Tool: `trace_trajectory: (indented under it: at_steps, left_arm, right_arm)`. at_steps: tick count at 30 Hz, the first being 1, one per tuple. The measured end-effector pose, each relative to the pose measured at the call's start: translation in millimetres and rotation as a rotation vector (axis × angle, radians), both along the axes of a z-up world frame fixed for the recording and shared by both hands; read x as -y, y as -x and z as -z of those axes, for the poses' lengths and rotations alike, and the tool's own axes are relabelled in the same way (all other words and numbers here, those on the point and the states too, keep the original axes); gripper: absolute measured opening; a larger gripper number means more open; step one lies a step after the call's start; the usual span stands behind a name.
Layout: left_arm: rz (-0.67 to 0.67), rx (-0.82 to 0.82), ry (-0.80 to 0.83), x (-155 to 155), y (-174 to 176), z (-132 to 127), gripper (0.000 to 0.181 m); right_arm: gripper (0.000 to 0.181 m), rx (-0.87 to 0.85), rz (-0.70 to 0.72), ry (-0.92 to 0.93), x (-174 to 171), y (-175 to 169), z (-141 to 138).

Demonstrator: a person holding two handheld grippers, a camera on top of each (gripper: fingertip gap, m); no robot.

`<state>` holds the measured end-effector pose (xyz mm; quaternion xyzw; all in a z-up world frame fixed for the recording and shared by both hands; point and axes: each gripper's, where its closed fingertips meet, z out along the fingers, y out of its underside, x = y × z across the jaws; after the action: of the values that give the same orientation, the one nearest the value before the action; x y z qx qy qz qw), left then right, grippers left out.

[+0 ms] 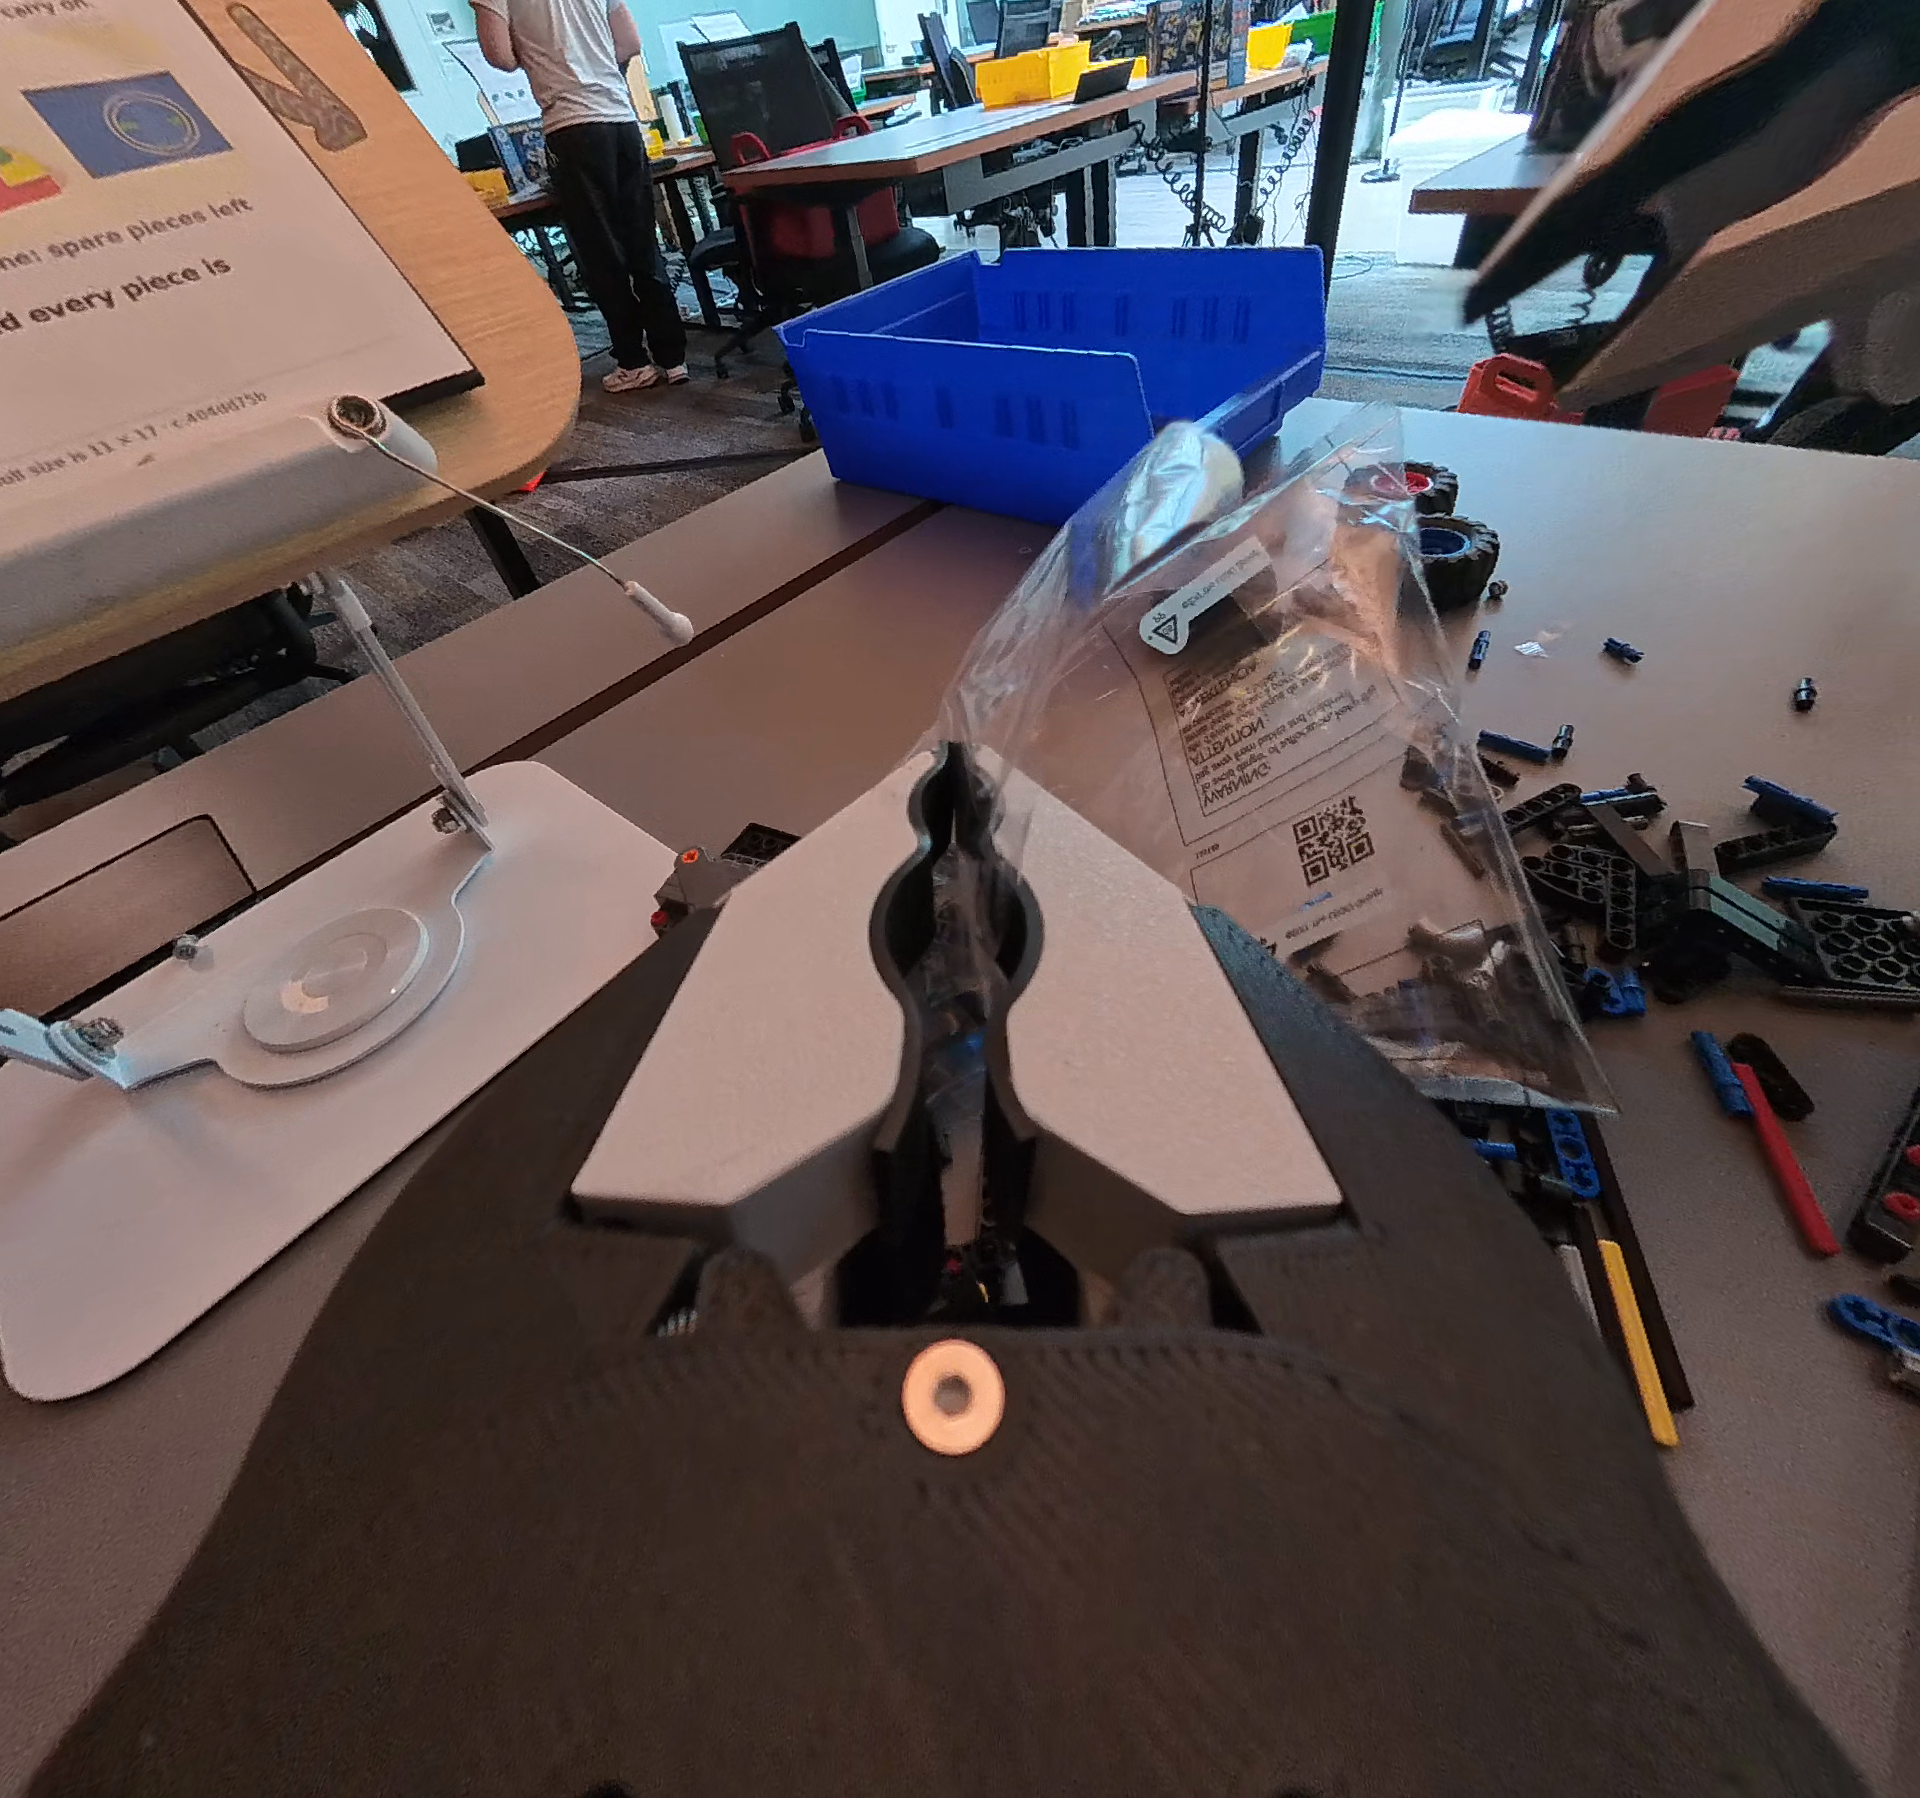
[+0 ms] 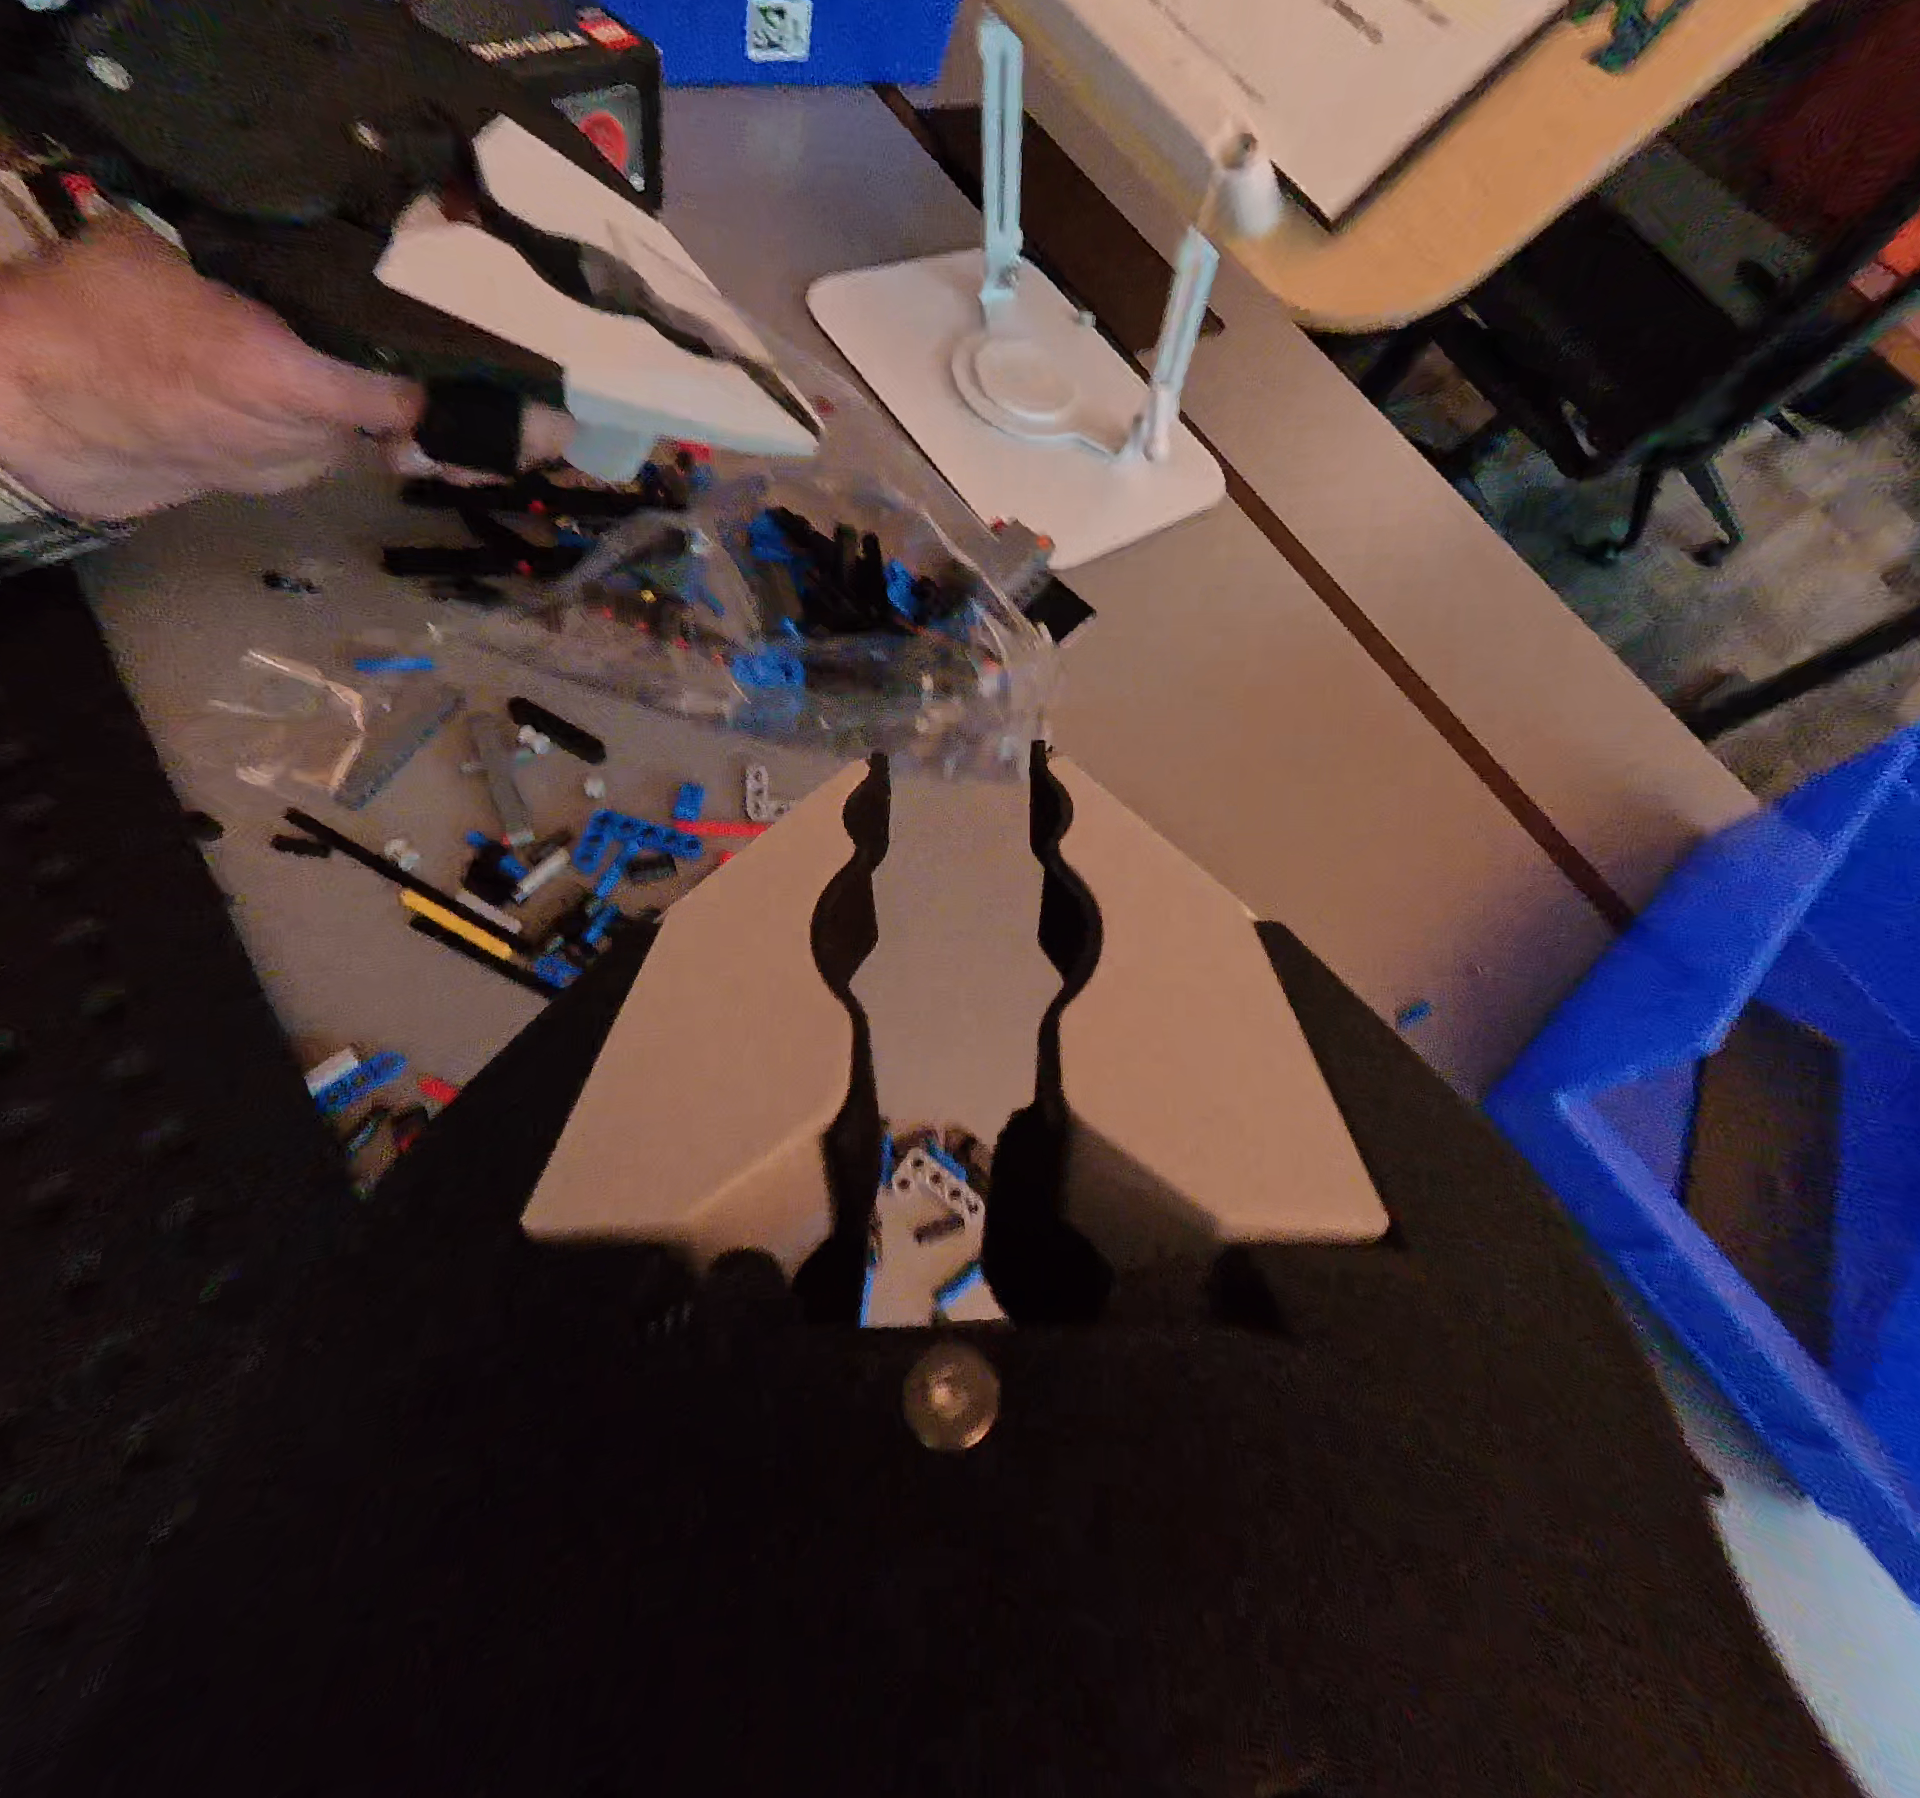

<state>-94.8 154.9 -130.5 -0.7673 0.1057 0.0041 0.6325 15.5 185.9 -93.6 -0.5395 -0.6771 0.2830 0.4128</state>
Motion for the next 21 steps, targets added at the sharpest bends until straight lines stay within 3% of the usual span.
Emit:
trace_trajectory:
  at_steps: [2,6,10,15,21]
  left_arm:
    - [-0.004,0.002,-0.002,1,1,-1,0.0]
    - [-0.008,0.003,-0.005,1,2,-2,0.0]
    - [-0.011,0.004,-0.001,0,2,-1,0.0]
    - [-0.015,0.0,0.004,0,3,1,0.0]
    - [-0.013,-0.003,0.009,-2,2,3,0.0]
  right_arm:
    - [0.024,0.049,0.079,0.02,-23,-36,14]
    - [0.024,0.204,0.244,0.104,-69,-111,71]
    - [0.023,0.296,0.344,0.168,-92,-160,121]
    - [0.025,0.344,0.349,0.244,-100,-178,160]
    - [0.016,0.293,0.33,0.302,-103,-174,163]
